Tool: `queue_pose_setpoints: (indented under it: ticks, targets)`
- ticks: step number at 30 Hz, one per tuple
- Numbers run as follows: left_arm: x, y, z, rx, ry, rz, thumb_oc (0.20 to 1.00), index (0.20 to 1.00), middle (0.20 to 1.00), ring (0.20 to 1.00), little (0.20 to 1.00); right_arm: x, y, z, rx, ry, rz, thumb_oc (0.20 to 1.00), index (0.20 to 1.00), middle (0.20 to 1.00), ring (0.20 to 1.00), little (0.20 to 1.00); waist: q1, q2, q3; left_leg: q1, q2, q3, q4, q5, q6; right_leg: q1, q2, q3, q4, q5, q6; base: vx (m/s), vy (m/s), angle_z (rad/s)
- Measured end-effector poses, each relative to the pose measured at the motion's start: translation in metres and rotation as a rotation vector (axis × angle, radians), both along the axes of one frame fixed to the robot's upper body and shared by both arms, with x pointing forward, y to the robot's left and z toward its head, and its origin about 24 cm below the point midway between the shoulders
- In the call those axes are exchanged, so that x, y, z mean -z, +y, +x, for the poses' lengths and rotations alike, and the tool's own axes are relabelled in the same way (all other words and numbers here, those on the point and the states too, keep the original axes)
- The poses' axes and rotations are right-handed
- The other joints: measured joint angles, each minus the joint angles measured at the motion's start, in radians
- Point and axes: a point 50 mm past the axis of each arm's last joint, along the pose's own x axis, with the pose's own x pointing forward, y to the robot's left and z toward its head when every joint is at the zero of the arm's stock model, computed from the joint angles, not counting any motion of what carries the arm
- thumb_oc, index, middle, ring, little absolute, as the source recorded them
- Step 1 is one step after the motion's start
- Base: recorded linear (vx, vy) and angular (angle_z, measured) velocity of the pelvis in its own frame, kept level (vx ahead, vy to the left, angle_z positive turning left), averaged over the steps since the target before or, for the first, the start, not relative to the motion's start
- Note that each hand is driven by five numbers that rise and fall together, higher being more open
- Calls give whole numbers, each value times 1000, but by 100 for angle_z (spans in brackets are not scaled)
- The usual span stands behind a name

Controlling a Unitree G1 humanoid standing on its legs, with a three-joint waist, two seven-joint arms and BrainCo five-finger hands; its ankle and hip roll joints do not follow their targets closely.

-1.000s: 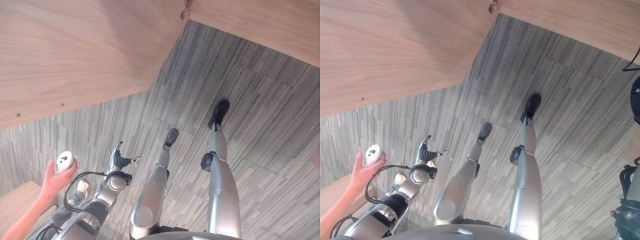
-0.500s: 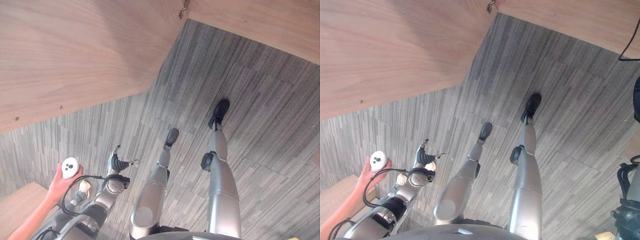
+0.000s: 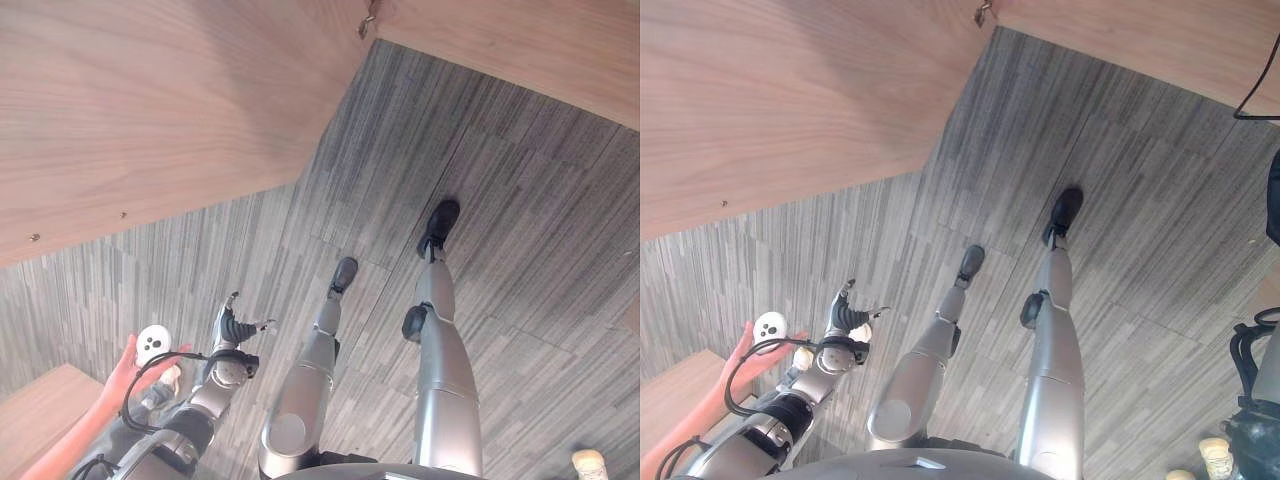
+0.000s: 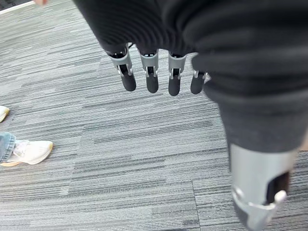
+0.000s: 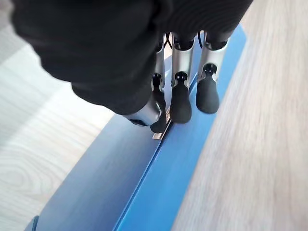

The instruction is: Put the empty folder in the office cabinet

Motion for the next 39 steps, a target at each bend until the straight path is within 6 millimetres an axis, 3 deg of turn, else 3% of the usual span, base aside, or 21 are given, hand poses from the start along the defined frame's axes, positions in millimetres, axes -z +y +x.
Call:
queue_pose_setpoints:
  ticks: [9,10,16,19,20,21,22,24,26,29,31,32,33,36,39]
  targets:
    - [3,3,0,-39,15,11,1000,1000,1000,1000,1000,15,9,13,-45,15,49,1000,1000,1000,1000,1000,-15,-1,0,33,-1,6,0,-1,1,28,0,9,7,0,0,-11,11,-1]
    - [3,6,4,-50,18,26,1000,1000,1000,1000,1000,16,17,18,-72,11,61,1000,1000,1000,1000,1000,-26,-1,0,42,-1,7,0,-1,1,37,0,10,9,0,0,0,0,0]
    - [3,5,4,-53,20,24,1000,1000,1000,1000,1000,37,12,26,-58,61,77,1000,1000,1000,1000,1000,-32,-10,0,87,0,13,0,-4,1,77,2,13,11,0,1,-36,9,-1]
    - [6,9,2,-78,35,26,1000,1000,1000,1000,1000,62,11,36,-79,89,102,1000,1000,1000,1000,1000,-49,-24,2,109,-5,15,79,-50,3,136,5,10,12,-10,17,-62,27,0]
    - [6,9,2,-78,35,26,1000,1000,1000,1000,1000,62,11,36,-79,89,102,1000,1000,1000,1000,1000,-49,-24,2,109,-5,15,79,-50,3,136,5,10,12,-10,17,-71,66,-5]
    - [9,14,0,-105,52,30,1000,1000,1000,1000,1000,75,14,43,-114,82,104,1000,1000,1000,1000,1000,-55,-37,2,122,-4,19,126,-79,0,168,14,11,14,-11,18,-13,35,-5]
    - [9,14,0,-105,52,30,1000,1000,1000,1000,1000,75,14,43,-114,82,104,1000,1000,1000,1000,1000,-55,-37,2,122,-4,19,126,-79,0,168,14,11,14,-11,18,-57,61,-12]
    - [17,23,-8,-186,100,14,1000,1000,1000,1000,1000,129,24,57,-211,86,103,1000,1000,1000,1000,1000,-85,-73,-25,134,-4,26,239,-147,4,231,24,11,18,-32,43,-104,109,-9]
    - [17,31,-8,-237,104,5,1000,1000,1000,1000,1000,174,38,62,-281,99,151,1000,1000,1000,1000,1000,-119,-111,-48,131,-11,38,300,-179,7,248,28,21,28,-27,42,-64,106,-14]
    - [24,53,-20,-341,176,26,1000,1000,1000,1000,1000,262,102,59,-498,183,201,1000,1000,1000,1000,1000,-182,-182,-84,162,-17,87,378,-231,27,289,44,59,34,-41,53,-19,56,-41]
    - [28,59,-26,-394,215,19,1000,1000,1000,1000,1000,327,124,40,-567,341,196,1000,1000,1000,1000,1000,-204,-200,-93,205,-13,106,406,-258,38,349,54,78,34,-50,46,13,45,-47]
    - [33,57,-32,-384,239,29,1000,1000,1000,1000,1000,372,119,24,-539,496,210,1000,1000,1000,1000,1000,-220,-205,-110,237,-18,131,410,-262,46,370,53,81,45,-114,54,59,83,-54]
    - [36,60,-37,-396,266,35,1000,1000,1000,1000,1000,387,117,13,-538,538,188,1000,1000,1000,1000,1000,-224,-210,-121,248,-16,141,410,-261,48,380,51,79,48,-129,56,36,64,-46]
    - [48,63,-58,-448,362,33,1000,1000,1000,1000,1000,462,122,-40,-578,813,202,1000,1000,1000,1000,1000,-237,-233,-166,316,-13,154,400,-267,59,436,53,76,50,-137,63,4,67,-14]
    - [53,69,-70,-475,414,32,1000,1000,1000,1000,1000,496,131,-77,-647,967,173,1000,1000,1000,1000,1000,-243,-238,-187,387,-8,153,384,-266,60,501,55,72,52,-145,69,28,48,2]
